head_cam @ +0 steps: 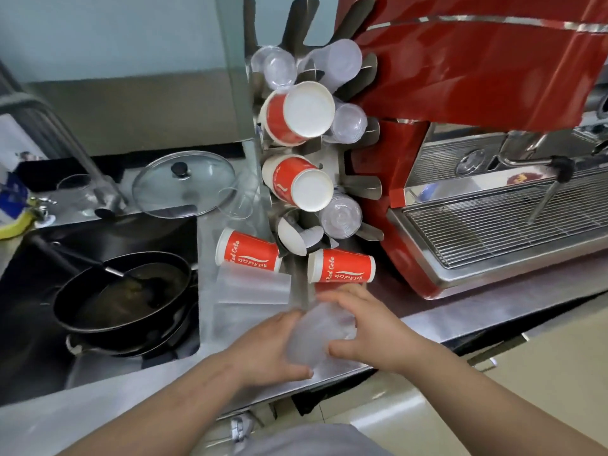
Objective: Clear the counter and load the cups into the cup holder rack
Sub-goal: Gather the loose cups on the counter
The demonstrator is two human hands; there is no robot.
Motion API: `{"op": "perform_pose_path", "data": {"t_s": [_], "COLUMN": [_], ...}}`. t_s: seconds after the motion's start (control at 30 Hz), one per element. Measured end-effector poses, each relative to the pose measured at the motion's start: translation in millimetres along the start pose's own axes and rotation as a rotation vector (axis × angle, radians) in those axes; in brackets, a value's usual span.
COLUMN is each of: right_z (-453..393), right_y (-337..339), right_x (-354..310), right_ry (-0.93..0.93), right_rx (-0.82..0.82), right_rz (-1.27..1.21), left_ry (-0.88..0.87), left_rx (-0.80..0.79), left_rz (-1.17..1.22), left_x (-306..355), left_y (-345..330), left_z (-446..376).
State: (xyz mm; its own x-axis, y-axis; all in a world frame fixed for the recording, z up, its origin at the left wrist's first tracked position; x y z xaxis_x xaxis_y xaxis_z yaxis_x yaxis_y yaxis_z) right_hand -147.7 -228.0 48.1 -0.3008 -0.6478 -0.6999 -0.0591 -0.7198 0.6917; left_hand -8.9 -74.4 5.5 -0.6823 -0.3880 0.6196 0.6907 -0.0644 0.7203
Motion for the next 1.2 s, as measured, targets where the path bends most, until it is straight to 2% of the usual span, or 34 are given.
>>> {"op": "perform_pose_path", "data": {"t_s": [0.17,0.33,0.53,0.77,0.87,1.0,1.1,1.2], "right_z": [-21,-27,-34,-39,-38,-37,-42,-50], "right_y": [-19,-51,-69,-77,-80,-77,-66,-55], "right_x": [-34,-48,-59,-67,-70,-63,-53,-44], "right_ry": [0.159,0.236,0.232,0.183,0.138,0.051,-0.042,-0.097], "right_rx": [-0.08,-0.166,-0.207,-0.157,-0.161,-0.183,-0.228,-0.206], "right_rz": [0.062,0.093,0.125,0.103,0.087,0.1,0.142,0.221], "left_ry": [0.06,0.106,0.129,0.079,0.055,-0.02,-0.054,-0.054], "left_rx": [0.107,0.134,0.166,0.144,0.082,0.001,-0.022,-0.016], "left_rz": [0.225,0.22,0.344,0.338,0.255,-0.039,-0.198,-0.29], "left_x": [-22,-43,-61,-73,-80,-105,-120,-120], "left_y": [2,-10,-17,-5,4,29,55,84], "left_z": [40,62,70,70,72,70,65,55]}}
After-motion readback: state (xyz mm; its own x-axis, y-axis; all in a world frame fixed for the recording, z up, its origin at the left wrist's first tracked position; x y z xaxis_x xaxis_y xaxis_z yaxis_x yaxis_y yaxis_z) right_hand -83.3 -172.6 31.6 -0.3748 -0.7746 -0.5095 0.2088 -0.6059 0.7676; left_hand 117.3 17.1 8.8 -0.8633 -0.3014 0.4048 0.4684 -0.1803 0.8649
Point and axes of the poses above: each hand's wrist, its own z-axis away from the middle knuckle, its own y-axis out of the back of the hand, x = y × z, the point moved 1 cm from there along -z, towards the middle knuckle, and after that the axes turned 4 degrees about -x, right-handed, at the moved point
